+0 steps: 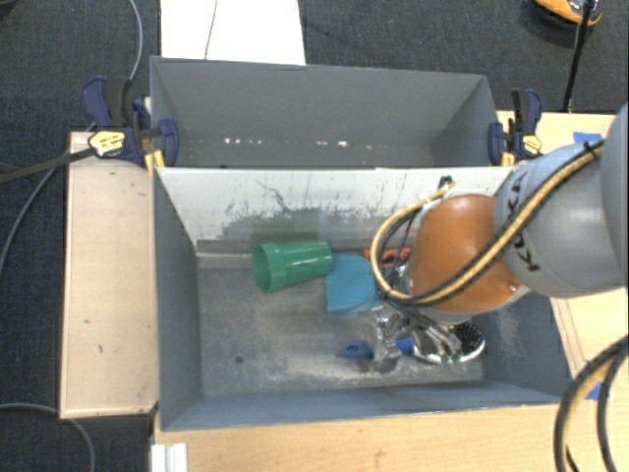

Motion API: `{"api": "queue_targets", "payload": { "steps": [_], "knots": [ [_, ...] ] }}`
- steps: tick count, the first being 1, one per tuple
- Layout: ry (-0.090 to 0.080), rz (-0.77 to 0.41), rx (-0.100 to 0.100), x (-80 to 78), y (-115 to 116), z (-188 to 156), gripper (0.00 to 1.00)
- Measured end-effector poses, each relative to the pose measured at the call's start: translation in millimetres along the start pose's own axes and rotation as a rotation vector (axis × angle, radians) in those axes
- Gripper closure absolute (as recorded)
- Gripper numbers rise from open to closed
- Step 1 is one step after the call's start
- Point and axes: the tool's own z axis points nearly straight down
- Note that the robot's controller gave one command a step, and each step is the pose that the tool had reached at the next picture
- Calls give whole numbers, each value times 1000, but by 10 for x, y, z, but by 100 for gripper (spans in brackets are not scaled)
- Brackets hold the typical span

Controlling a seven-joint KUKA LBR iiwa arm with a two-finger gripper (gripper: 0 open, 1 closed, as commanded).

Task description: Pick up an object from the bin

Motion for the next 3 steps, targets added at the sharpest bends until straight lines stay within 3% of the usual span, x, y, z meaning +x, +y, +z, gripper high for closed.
{"api": "queue_targets", "payload": {
  "steps": [1,2,3],
  "knots": [
    [7,-27,-2,-1,-44,-416,100],
    [-13,-29,3,-80,-144,-658,100],
    [15,-44,-4,-65,-108,-815,100]
  ]
}}
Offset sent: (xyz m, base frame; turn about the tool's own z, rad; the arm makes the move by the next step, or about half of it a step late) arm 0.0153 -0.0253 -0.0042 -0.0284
